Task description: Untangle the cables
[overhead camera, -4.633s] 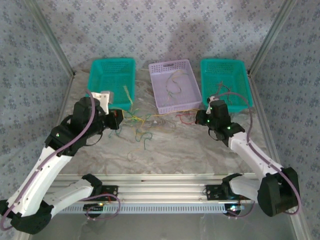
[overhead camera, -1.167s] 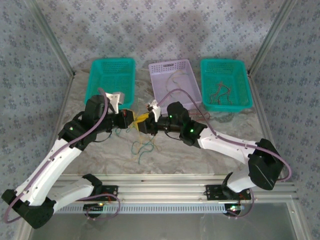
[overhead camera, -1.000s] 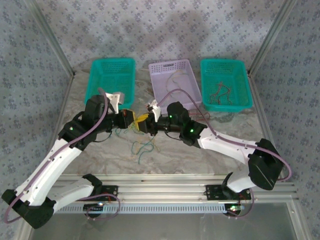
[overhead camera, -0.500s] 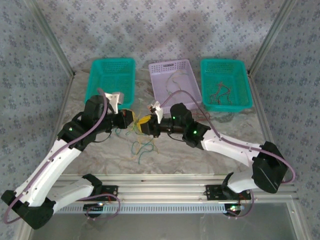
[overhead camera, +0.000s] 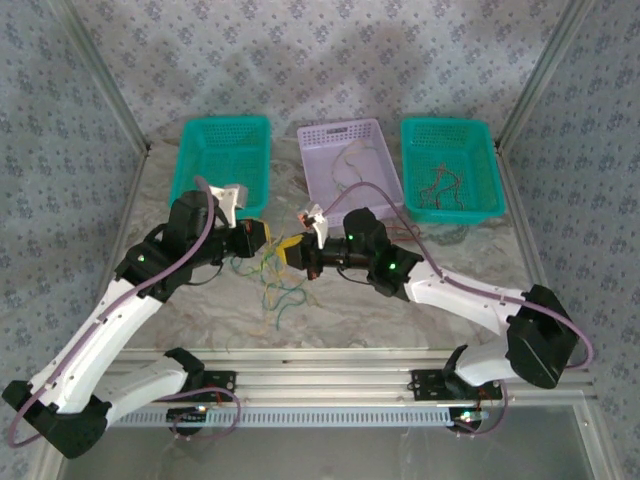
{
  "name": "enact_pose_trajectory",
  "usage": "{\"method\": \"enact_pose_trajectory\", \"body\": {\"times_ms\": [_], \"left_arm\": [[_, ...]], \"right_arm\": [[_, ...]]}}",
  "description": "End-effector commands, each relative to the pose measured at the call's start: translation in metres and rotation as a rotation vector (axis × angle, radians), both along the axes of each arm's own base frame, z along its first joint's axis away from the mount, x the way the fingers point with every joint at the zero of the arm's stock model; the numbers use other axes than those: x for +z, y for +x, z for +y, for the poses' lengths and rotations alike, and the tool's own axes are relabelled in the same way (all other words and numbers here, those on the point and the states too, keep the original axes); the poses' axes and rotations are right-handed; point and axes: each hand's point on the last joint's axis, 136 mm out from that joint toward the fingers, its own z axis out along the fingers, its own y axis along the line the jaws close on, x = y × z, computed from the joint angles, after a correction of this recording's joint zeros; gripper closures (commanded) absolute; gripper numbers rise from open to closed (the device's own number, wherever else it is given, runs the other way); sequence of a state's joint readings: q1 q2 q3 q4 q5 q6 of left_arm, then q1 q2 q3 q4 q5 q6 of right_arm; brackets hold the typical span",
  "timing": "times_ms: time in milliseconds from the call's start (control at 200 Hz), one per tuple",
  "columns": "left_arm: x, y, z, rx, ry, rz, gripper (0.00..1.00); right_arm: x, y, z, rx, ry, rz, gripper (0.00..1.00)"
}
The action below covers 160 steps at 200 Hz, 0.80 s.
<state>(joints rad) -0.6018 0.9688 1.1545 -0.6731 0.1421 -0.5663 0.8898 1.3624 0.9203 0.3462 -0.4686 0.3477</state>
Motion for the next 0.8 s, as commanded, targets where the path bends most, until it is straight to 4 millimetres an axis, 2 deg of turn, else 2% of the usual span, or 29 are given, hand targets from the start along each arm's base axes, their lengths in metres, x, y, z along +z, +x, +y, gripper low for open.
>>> {"method": "enact_pose_trajectory", "body": {"times_ms": [0,150,260,335,515,655,794], "left_arm": [[0.013,0.001,0.005,0.011,-0.009,-0.048,1.00],[0.014,0.002,0.008,0.018,0.004,-0.055,1.00],[0.016,0.003,0.009,0.024,0.013,-0.066,1.00],[0.015,0.003,0.010,0.025,0.018,-0.069,1.00],[0.007,0.004,0.012,0.026,0.052,-0.048,1.00],[0.005,0.005,0.015,0.035,0.072,-0.050,1.00],[0.004,0.007,0.016,0.037,0.082,-0.050,1.00]], "right_arm": [[0.010,-0.004,-0.007,0.007,0.020,-0.013,1.00],[0.011,0.000,-0.016,-0.017,0.010,-0.017,1.00],[0.013,0.010,-0.031,-0.072,0.009,-0.023,1.00],[0.015,0.020,-0.046,-0.129,0.005,-0.022,1.00],[0.015,0.056,-0.097,-0.307,0.005,0.002,1.00],[0.015,0.068,-0.130,-0.391,0.010,0.017,1.00],[0.013,0.072,-0.152,-0.430,0.012,0.037,1.00]]}}
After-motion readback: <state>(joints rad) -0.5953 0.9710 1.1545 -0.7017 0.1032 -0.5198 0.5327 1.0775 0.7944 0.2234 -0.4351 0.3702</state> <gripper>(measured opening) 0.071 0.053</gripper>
